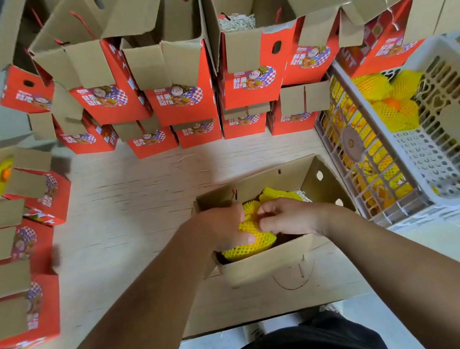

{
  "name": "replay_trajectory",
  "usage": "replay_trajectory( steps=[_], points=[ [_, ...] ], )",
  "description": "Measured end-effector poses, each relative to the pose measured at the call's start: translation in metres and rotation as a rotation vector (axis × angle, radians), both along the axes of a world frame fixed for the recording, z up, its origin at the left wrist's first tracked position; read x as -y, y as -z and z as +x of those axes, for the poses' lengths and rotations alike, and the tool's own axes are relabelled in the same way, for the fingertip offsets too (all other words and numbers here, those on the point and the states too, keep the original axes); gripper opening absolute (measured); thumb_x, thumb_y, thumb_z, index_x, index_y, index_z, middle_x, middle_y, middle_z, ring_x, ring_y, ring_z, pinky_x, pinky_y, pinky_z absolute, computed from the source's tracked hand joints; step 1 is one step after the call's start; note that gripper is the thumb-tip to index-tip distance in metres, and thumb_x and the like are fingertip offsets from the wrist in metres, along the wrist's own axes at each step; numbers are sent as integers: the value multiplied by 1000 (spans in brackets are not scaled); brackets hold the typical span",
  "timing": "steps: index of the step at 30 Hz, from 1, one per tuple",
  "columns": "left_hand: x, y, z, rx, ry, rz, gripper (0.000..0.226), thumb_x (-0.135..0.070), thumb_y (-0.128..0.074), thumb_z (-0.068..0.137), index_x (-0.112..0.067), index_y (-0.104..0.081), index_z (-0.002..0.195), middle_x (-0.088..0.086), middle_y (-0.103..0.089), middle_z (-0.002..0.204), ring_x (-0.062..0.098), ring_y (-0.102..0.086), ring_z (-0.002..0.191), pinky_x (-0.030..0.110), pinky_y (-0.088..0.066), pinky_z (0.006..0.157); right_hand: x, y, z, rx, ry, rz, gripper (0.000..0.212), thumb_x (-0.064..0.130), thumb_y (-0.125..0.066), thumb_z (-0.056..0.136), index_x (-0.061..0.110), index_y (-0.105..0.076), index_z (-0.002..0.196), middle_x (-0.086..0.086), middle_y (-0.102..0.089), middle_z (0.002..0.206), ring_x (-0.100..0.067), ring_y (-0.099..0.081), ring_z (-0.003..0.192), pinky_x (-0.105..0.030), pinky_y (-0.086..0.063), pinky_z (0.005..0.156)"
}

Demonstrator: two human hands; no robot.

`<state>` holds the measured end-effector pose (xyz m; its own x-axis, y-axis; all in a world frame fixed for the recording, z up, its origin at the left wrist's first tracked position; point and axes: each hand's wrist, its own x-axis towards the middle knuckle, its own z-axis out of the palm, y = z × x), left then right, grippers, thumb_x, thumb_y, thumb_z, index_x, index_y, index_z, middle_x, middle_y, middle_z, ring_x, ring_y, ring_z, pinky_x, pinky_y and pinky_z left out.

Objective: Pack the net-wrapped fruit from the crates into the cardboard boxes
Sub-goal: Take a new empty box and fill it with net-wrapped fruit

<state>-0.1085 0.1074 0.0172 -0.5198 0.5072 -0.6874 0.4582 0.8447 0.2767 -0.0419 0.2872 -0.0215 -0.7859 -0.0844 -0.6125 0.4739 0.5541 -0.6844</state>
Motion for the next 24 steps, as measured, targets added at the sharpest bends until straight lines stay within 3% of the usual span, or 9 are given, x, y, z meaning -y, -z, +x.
replay_trajectory(
  steps=[4,7,8,10,12,14,17,20,24],
  points=[
    [-2,0,4,-53,46,-60,72,-31,-82,86,-19,-39,142,11,-55,133,30,-55,118,37,-46,90,1,-5,-7,76,-203,154,34,50,-77,84,28,-67,107,5,-70,106,-17,-64,102,-37,-52,96],
    [-2,17,22,-421,223,-133,60,-6,-66,85,-12,-38,139,16,-40,136,36,-42,125,42,-38,106,22,1,-9,90,-343,297,21,35,-73,87,28,-61,104,0,-68,105,-23,-65,99,-29,-51,74],
    [-1,22,23,-447,248,-141,58,-4,-63,85,-13,-39,137,16,-36,137,37,-38,125,41,-38,104,31,4,-11,64,-378,342,21,30,-69,90,25,-62,108,-3,-69,107,-25,-65,98,-29,-48,69],
    [1,20,14,-269,178,-150,47,-9,-64,86,-22,-45,127,11,-36,133,33,-34,124,40,-40,99,43,2,-12,28,-428,427,29,27,-67,94,18,-63,121,-7,-68,115,-28,-64,103,-27,-44,73],
    [-1,11,5,-102,90,-150,24,-14,-59,94,-31,-50,108,9,-48,127,29,-41,119,41,-46,101,40,0,-13,1,-390,419,16,33,-69,93,24,-65,106,0,-68,102,-25,-64,94,-22,-43,68],
    [-5,12,2,-235,81,-139,16,-21,-55,98,-28,-58,112,11,-60,123,30,-54,112,42,-51,98,35,1,-10,1,-259,273,23,47,-76,86,30,-60,86,15,-57,81,-12,-59,78,-20,-39,58],
    [-14,11,7,-339,100,-168,29,-27,-49,103,-16,-66,124,12,-66,123,32,-61,115,40,-51,97,41,-1,-1,-16,-210,263,35,58,-74,84,30,-63,103,14,-50,76,-17,-56,83,-22,-36,57],
    [-31,-6,9,-343,106,-149,26,-24,-51,101,-18,-65,122,8,-67,120,29,-63,112,39,-52,90,25,-6,-2,-148,-208,304,21,42,-70,87,27,-56,89,3,-61,83,-24,-62,85,-29,-44,63],
    [-86,-32,24,-502,-16,233,17,-21,-48,101,-24,-57,116,1,-65,114,28,-65,105,38,-50,79,-41,-39,6,-484,125,142,21,9,-55,88,27,-50,76,7,-59,75,-16,-56,74,-38,-50,74]
  ],
)
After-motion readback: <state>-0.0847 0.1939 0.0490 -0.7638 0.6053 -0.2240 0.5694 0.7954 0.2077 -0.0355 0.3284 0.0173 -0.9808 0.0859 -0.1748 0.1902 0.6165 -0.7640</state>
